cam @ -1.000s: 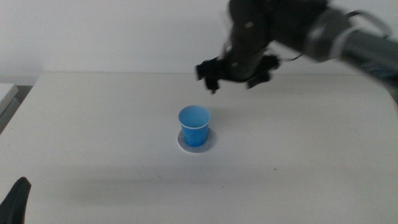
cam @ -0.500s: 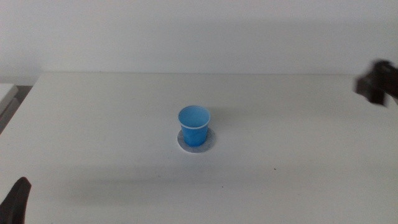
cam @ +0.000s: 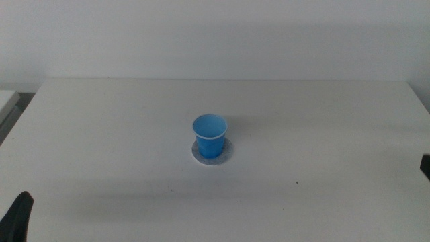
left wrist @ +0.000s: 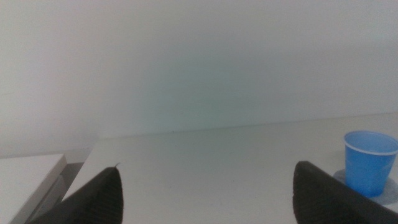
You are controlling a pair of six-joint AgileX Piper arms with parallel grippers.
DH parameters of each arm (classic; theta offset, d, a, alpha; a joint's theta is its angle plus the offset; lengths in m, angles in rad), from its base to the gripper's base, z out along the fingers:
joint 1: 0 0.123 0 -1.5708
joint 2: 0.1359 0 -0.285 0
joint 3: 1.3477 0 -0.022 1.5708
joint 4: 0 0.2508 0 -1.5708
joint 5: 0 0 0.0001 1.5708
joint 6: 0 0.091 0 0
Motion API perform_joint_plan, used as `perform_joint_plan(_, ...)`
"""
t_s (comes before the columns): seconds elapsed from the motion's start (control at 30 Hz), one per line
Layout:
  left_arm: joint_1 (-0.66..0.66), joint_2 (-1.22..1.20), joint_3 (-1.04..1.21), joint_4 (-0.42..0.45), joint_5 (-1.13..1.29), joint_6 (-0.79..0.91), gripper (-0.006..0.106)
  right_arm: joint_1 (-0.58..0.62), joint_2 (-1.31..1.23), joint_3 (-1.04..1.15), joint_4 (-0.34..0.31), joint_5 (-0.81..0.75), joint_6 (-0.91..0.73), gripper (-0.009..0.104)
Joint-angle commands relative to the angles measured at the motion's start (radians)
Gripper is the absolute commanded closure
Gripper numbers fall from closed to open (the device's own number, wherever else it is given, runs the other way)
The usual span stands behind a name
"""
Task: Place an empty cup on a cup mat.
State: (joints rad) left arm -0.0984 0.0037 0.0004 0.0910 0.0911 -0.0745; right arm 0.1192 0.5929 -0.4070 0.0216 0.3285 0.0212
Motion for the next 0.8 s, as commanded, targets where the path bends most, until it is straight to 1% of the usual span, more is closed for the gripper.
perform_joint_plan(0.0,-0.002,-0.004,0.0,-0.002,-0.006,-0.003,0.007,-0.006,-0.056,0.063,0.012,-0.054,-0.033,0.002)
perform_joint_plan(0.3,-0.002,-0.004,0.0,-0.002,-0.006,-0.003,0.007,-0.006,-0.256,0.236,0.012,-0.059,-0.008,0.002)
perform_joint_plan(0.57,-0.002,-0.004,0.0,-0.002,-0.006,-0.003,0.007,-0.006,-0.438,0.313,0.008,-0.059,-0.008,0.002)
perform_joint_plan(0.67,-0.002,-0.004,0.0,-0.002,-0.006,-0.003,0.007,-0.006,-0.521,0.328,-0.005,-0.059,-0.008,0.002)
perform_joint_plan(0.7,-0.002,-0.004,0.0,-0.002,-0.006,-0.003,0.007,-0.006,-0.548,0.336,-0.022,-0.061,-0.008,0.002)
perform_joint_plan(0.77,-0.002,-0.004,0.0,-0.002,-0.006,-0.003,0.007,-0.006,-0.593,0.351,-0.022,-0.056,-0.008,0.002)
